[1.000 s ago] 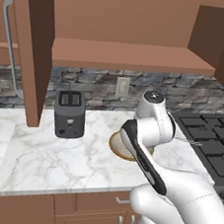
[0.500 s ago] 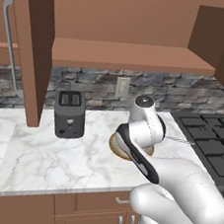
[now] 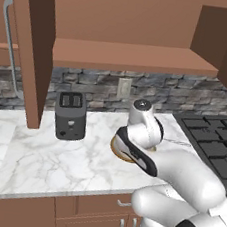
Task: Open the cabinet and setup a tea strainer by placing it in the bowl upright.
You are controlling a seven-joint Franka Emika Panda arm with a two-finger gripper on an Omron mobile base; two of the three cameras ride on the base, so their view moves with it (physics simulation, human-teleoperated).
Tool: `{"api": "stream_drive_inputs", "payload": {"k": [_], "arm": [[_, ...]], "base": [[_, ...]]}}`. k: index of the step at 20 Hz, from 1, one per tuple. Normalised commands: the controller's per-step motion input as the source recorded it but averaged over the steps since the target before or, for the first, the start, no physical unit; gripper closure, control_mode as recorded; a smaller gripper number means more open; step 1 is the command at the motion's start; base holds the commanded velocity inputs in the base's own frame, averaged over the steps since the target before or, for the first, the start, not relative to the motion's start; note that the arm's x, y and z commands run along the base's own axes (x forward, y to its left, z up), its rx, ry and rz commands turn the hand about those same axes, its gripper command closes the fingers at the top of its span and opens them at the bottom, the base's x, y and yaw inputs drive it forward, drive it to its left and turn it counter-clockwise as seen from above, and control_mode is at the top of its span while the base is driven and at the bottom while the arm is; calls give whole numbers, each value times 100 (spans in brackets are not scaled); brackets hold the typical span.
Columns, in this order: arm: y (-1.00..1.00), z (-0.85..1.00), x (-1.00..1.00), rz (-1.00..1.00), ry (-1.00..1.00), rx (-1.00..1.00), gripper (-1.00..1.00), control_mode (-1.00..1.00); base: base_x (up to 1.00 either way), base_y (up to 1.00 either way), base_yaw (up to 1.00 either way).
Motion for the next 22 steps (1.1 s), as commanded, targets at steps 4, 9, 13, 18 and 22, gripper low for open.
{"api": "stream_drive_inputs", "payload": {"k": [4, 9, 13, 18, 22], "arm": [[1, -17, 23, 0, 0, 0, 100, -100], [9, -24, 23, 0, 2, 0, 100, -100], [9, -26, 16, 0, 6, 0, 100, -100], [2, -24, 16, 0, 7, 0, 100, -100], [0, -21, 18, 0, 5, 0, 100, -100]], "base": [[0, 0, 0], [0, 0, 0], [0, 0, 0], [0, 0, 0], [0, 0, 0]]}}
